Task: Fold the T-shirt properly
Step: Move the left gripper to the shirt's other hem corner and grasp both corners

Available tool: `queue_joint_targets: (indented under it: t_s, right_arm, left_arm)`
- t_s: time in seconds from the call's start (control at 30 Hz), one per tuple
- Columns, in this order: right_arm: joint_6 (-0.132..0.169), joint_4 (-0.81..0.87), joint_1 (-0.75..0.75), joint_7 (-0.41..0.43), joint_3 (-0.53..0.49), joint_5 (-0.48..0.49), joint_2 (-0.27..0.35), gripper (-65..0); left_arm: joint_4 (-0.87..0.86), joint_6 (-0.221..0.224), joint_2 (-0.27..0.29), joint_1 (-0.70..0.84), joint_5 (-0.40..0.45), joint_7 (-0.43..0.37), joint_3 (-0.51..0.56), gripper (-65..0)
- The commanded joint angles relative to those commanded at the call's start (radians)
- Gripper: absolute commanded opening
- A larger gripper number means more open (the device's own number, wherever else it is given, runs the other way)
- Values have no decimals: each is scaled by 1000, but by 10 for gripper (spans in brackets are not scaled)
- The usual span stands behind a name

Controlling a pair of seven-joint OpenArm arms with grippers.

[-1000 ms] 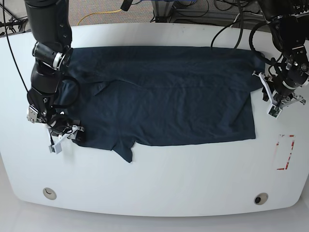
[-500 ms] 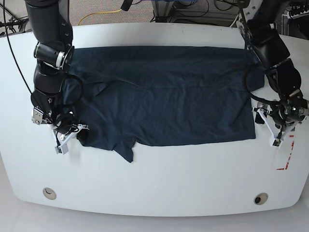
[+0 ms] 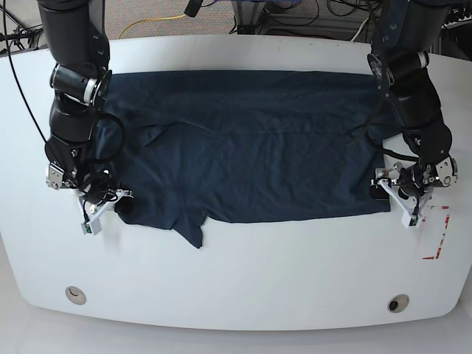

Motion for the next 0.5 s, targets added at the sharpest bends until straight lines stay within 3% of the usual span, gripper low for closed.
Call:
queue_joint_targets:
  t_s: [0.3, 0.37, 0.47, 0.5]
  right_arm:
    - [0, 0, 0, 0, 0, 2, 0, -640]
    - [0, 0, 0, 0, 0, 2, 0, -642]
    - [0, 0, 0, 0, 0, 2, 0, -644]
    - [0, 0, 0, 0, 0, 0, 0, -644]
  left_arm:
    - [-130, 0, 5, -43, 0, -54, 2, -222]
    - [-130, 0, 5, -43, 0, -55, 0, -314]
    - [-130, 0, 5, -43, 0, -84, -2, -589]
    - [-132, 0, 5, -43, 0, -100, -2, -650]
